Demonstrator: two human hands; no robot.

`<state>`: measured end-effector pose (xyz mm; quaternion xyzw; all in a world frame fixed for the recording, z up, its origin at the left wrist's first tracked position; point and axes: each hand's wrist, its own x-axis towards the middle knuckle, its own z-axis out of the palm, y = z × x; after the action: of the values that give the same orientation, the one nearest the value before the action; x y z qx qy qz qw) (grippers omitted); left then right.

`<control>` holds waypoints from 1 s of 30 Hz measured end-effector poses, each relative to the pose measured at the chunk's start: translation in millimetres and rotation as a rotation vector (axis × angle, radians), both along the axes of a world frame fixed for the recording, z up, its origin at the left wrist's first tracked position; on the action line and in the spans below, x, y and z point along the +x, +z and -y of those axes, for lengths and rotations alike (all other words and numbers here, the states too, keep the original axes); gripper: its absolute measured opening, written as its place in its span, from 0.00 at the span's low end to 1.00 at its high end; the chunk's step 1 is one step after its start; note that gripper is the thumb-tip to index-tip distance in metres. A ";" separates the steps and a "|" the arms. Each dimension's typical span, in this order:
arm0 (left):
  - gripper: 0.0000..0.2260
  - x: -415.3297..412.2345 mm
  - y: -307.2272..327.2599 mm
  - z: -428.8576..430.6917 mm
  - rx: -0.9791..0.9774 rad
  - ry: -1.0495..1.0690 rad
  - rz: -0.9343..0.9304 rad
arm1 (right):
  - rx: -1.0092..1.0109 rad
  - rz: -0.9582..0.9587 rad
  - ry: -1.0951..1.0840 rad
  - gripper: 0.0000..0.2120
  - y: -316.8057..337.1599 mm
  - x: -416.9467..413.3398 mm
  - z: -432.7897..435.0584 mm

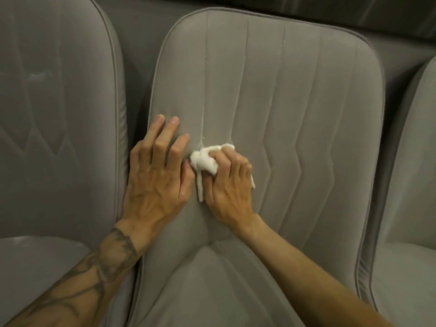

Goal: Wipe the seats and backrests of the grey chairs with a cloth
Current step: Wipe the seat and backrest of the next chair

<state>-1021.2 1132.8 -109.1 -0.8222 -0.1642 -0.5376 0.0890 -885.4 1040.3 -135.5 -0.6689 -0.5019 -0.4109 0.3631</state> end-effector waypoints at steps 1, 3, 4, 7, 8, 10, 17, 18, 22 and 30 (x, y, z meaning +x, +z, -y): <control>0.19 -0.7 0.0 0.5 -0.003 0.001 -0.004 | -0.041 0.034 -0.005 0.16 1.0 6.1 7.4; 0.19 -1.5 -0.1 1.2 -0.003 0.009 -0.010 | -0.001 0.081 -0.053 0.16 23.7 27.7 7.5; 0.19 -1.7 -0.1 1.0 -0.002 0.012 -0.012 | 0.072 0.064 -0.095 0.16 40.0 39.6 3.1; 0.19 -0.7 -0.3 0.0 0.003 0.017 -0.011 | 0.279 -0.090 -0.181 0.17 57.6 47.2 -9.7; 0.19 -0.6 -0.6 0.2 0.004 0.024 -0.010 | 0.293 -0.119 -0.174 0.18 42.7 37.9 -11.8; 0.19 -0.6 -0.5 1.1 0.002 0.029 -0.008 | 0.200 -0.145 -0.121 0.17 -9.6 9.6 -6.5; 0.19 -1.2 0.3 1.4 0.001 0.024 -0.008 | 0.056 -0.016 -0.119 0.16 -10.4 33.4 13.4; 0.19 -1.1 -0.1 0.0 0.004 0.026 -0.007 | 0.140 -0.051 -0.158 0.17 5.1 42.3 6.5; 0.19 -1.0 0.0 -0.1 0.003 0.027 -0.009 | 0.189 -0.171 -0.161 0.17 -29.9 15.8 1.7; 0.19 -0.8 -1.2 -0.5 0.002 0.025 -0.007 | 0.083 -0.055 -0.187 0.17 -17.8 50.1 27.2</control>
<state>-1022.0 1133.3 -110.3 -0.8220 -0.1738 -0.5336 0.0971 -835.4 1013.1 -153.3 -0.7083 -0.4097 -0.4448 0.3642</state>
